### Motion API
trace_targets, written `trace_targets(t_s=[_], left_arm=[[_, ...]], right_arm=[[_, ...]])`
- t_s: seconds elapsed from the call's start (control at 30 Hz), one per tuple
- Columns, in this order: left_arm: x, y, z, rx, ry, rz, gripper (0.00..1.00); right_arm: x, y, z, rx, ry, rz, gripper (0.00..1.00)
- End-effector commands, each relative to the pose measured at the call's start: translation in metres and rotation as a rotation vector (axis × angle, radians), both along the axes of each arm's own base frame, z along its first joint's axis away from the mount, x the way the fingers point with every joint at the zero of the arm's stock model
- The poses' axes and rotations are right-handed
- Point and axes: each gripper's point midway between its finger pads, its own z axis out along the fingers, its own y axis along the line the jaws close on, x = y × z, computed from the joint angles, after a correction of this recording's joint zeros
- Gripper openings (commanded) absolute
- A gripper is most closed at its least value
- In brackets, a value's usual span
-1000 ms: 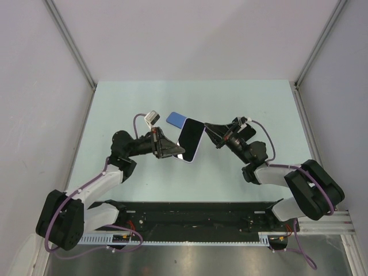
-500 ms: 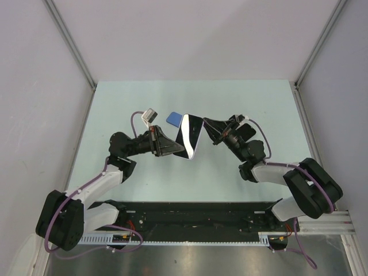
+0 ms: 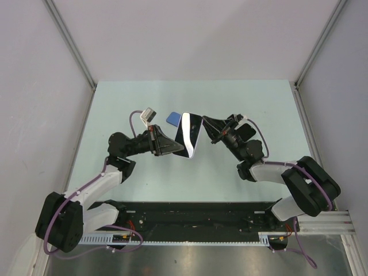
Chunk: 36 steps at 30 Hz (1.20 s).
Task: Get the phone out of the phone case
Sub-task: Pick up the phone at the center of the board.
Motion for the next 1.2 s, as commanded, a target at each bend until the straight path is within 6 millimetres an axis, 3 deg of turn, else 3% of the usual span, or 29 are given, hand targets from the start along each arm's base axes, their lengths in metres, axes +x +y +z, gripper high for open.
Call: trace_targets(t_s=[0.0, 0.07, 0.1, 0.17, 0.37, 0.4, 0.47, 0.5, 0.73, 0.87, 1.1, 1.17], left_arm=[[-0.029, 0.005, 0.068, -0.118, -0.356, -0.032, 0.00], [-0.030, 0.007, 0.071, -0.120, -0.360, -0.029, 0.00], [-0.031, 0.007, 0.073, -0.122, -0.368, -0.028, 0.00], [-0.033, 0.008, 0.076, -0.123, -0.374, -0.024, 0.00], [-0.037, 0.010, 0.088, -0.116, -0.407, -0.014, 0.00], [-0.039, 0.011, 0.094, -0.125, -0.420, -0.012, 0.00], [-0.042, 0.013, 0.100, -0.130, -0.432, -0.014, 0.00], [-0.043, 0.013, 0.105, -0.134, -0.443, -0.014, 0.00], [-0.048, 0.016, 0.119, -0.143, -0.473, -0.008, 0.00], [-0.053, 0.018, 0.127, -0.151, -0.493, -0.005, 0.00], [-0.057, 0.021, 0.139, -0.151, -0.526, 0.014, 0.00], [-0.058, 0.022, 0.140, -0.147, -0.534, 0.018, 0.00]], right_arm=[[-0.031, 0.020, 0.007, -0.029, -0.119, 0.099, 0.00], [-0.033, 0.024, 0.003, -0.099, -0.134, 0.086, 0.00], [-0.026, 0.030, -0.015, -0.173, -0.079, 0.083, 0.00], [-0.023, 0.031, -0.028, -0.271, -0.074, 0.046, 0.00], [-0.013, 0.013, -0.063, -0.553, -0.017, -0.061, 0.00], [-0.011, 0.009, -0.079, -0.618, 0.021, -0.063, 0.00], [-0.008, 0.003, -0.075, -0.681, 0.012, -0.104, 0.00], [-0.008, 0.001, -0.090, -0.772, 0.030, -0.101, 0.00], [-0.010, 0.004, -0.110, -0.947, 0.041, -0.106, 0.00], [-0.010, 0.007, -0.131, -1.032, 0.072, -0.092, 0.00], [-0.010, -0.009, -0.167, -1.258, 0.164, -0.130, 0.00], [-0.008, -0.013, -0.168, -1.282, 0.164, -0.156, 0.00]])
